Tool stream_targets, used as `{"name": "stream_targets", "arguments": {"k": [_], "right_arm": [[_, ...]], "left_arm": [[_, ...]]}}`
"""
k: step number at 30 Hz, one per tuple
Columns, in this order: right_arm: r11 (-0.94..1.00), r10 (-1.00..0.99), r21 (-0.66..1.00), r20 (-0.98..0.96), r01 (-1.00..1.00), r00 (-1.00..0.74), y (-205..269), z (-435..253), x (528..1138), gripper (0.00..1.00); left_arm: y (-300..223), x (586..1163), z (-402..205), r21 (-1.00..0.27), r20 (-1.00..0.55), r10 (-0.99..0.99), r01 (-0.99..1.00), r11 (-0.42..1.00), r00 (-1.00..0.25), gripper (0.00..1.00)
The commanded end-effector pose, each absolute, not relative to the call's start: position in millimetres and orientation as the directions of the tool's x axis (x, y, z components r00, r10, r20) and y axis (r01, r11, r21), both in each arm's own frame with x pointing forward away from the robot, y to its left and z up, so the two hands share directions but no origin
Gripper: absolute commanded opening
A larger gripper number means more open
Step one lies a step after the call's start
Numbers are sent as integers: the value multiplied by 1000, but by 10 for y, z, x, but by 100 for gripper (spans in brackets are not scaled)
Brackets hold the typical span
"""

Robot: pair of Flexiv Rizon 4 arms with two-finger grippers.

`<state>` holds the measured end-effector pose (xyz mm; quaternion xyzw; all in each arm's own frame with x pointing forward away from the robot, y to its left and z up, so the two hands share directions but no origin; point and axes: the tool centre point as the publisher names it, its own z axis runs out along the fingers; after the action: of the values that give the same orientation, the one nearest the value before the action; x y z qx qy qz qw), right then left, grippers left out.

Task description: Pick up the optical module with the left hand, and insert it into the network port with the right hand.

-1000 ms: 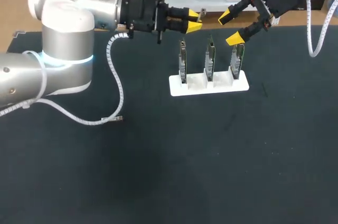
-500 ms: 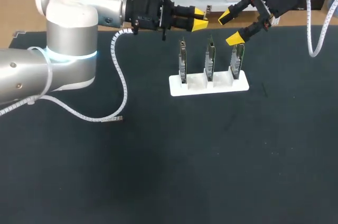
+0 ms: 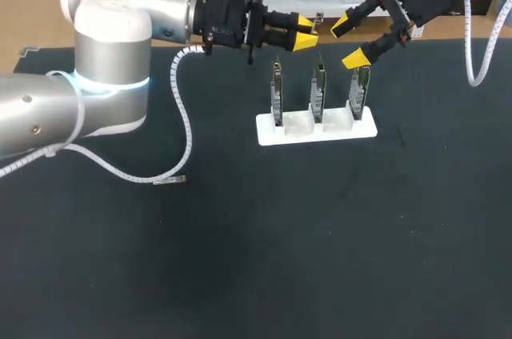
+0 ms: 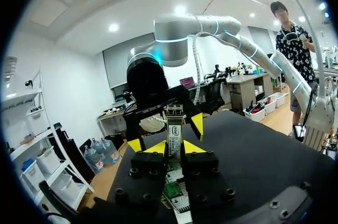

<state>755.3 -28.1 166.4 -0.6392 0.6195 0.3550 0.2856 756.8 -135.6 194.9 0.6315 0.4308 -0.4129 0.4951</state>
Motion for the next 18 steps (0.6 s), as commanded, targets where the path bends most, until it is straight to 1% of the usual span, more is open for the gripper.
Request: {"name": "stream_targets", "arguments": {"k": [1,9,14,18], "right_arm": [[-66,-589,72,-808,-995,-19,-281,1664,7537,100],[-66,-589,72,-808,-995,-19,-281,1664,7537,100],[-66,-589,72,-808,-995,-19,-281,1664,7537,100],[-66,-589,72,-808,-995,-19,-281,1664,7537,100]], "left_arm": [[-1377,7623,1943,267,-948,135,952,-150,287,0],[-1390,7626,1946,271,-950,118,950,-152,290,0],[-1336,7554,1961,265,-959,76,958,-108,274,0],[-1264,7472,1974,237,-965,92,968,-77,244,0]]}}
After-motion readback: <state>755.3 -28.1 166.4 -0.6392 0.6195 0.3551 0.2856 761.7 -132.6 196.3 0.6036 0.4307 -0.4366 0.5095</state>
